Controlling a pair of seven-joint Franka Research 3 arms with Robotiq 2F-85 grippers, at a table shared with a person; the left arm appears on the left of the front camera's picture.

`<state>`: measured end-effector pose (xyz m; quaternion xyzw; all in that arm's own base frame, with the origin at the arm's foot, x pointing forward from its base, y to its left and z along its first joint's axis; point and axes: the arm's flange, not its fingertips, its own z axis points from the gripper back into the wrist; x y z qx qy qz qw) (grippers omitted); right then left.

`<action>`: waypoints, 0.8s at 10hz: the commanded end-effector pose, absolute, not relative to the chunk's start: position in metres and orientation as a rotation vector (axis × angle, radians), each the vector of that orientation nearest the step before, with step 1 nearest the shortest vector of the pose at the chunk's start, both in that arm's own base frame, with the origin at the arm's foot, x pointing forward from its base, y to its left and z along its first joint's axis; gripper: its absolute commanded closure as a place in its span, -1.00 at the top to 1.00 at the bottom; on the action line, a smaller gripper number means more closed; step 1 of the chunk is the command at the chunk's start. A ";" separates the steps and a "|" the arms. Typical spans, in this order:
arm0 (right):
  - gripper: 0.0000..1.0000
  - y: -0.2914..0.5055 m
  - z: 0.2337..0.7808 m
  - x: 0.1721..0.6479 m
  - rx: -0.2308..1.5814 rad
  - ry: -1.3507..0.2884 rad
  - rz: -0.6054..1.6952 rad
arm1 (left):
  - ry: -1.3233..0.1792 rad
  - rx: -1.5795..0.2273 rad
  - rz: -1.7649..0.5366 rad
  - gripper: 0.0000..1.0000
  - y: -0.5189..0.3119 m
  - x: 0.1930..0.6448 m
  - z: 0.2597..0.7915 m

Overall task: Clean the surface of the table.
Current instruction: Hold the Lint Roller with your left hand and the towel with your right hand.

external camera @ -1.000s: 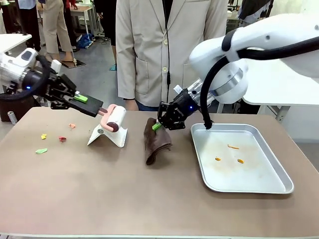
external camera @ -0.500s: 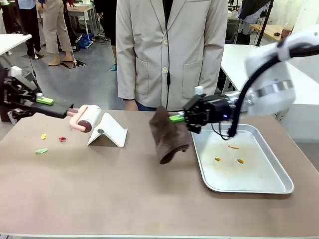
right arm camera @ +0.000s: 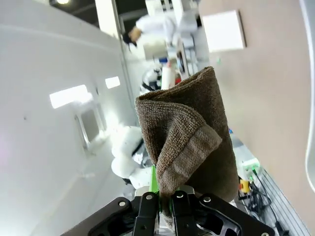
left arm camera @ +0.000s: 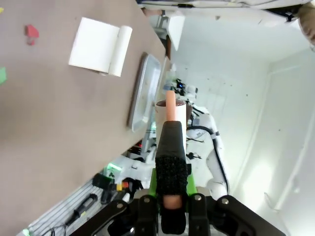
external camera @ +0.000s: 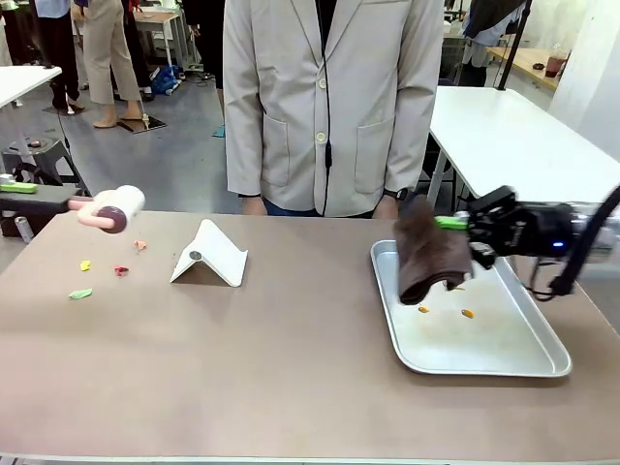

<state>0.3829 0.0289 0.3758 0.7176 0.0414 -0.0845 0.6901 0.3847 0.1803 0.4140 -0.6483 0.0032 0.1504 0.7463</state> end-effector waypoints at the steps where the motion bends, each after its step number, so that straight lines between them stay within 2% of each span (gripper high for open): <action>1: -1.00 -0.013 0.400 0.363 1.627 0.047 -0.267 | 0.002 -1.496 0.357 -1.00 0.230 0.374 0.409; 2: -1.00 -0.036 0.407 0.357 1.600 0.018 -0.308 | -0.046 -1.474 0.353 -1.00 0.252 0.363 0.405; 3: -1.00 -0.061 0.415 0.352 1.623 -0.029 -0.329 | -0.194 -1.409 0.228 -1.00 0.270 0.353 0.400; 4: -1.00 -0.080 0.418 0.352 1.641 -0.020 -0.359 | -0.263 -1.337 0.126 -1.00 0.273 0.348 0.398; 5: -1.00 -0.094 0.418 0.352 1.634 -0.007 -0.403 | -0.269 -1.260 0.084 -1.00 0.274 0.346 0.400; 8: -1.00 -0.110 0.411 0.343 1.580 -0.073 -0.363 | -0.228 -1.322 0.094 -1.00 0.283 0.350 0.407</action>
